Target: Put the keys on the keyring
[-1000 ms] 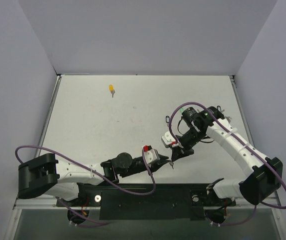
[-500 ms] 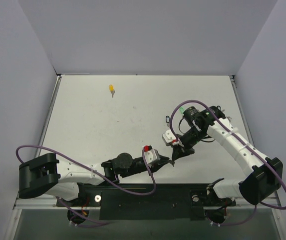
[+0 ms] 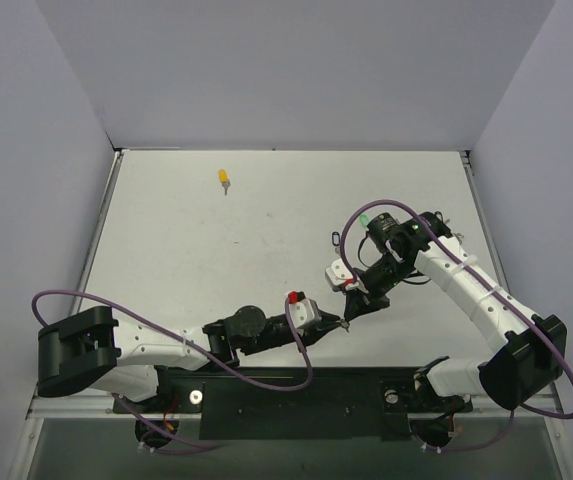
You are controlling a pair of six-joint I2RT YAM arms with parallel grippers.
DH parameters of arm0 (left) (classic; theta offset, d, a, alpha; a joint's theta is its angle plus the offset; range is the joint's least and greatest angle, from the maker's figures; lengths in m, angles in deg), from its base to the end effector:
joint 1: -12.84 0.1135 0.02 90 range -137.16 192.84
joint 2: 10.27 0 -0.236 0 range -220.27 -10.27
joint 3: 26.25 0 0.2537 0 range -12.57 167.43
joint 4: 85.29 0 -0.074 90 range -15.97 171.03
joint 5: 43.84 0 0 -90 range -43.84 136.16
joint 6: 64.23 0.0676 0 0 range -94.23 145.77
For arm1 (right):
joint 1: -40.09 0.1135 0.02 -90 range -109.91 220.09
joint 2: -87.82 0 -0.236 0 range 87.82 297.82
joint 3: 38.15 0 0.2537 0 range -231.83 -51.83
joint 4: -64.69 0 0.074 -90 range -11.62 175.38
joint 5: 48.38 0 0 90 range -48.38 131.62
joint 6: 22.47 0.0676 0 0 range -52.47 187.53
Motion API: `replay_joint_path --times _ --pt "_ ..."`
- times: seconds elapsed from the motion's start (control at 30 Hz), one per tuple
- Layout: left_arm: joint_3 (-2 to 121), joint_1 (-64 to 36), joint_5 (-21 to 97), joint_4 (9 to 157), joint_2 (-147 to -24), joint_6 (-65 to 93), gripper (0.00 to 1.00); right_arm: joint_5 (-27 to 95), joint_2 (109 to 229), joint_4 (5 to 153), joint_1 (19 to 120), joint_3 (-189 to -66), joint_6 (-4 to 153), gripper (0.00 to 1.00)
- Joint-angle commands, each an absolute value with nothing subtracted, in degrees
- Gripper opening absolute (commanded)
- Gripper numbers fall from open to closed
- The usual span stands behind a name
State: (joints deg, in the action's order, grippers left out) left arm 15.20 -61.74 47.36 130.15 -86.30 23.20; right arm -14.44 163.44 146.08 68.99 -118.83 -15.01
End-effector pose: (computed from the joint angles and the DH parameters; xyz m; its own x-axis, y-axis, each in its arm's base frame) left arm 0.0847 -0.3018 0.2007 -0.0390 -0.0273 -0.9989 0.9574 0.2851 -0.0451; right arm 0.1835 0.1653 0.2559 0.3273 -0.4517 -0.8300 -0.9008 -0.4145 -0.1297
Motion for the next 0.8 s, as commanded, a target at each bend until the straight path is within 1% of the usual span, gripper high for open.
replay_joint_path --times 0.0,0.77 --pt "17.7 -62.0 46.5 132.7 -86.3 22.3 0.25 -18.0 163.2 147.9 68.7 -118.6 -15.5 0.00" --pt "19.1 -62.2 50.9 131.1 -87.2 20.5 0.25 -18.4 163.5 147.9 68.5 -118.4 -15.3 0.00"
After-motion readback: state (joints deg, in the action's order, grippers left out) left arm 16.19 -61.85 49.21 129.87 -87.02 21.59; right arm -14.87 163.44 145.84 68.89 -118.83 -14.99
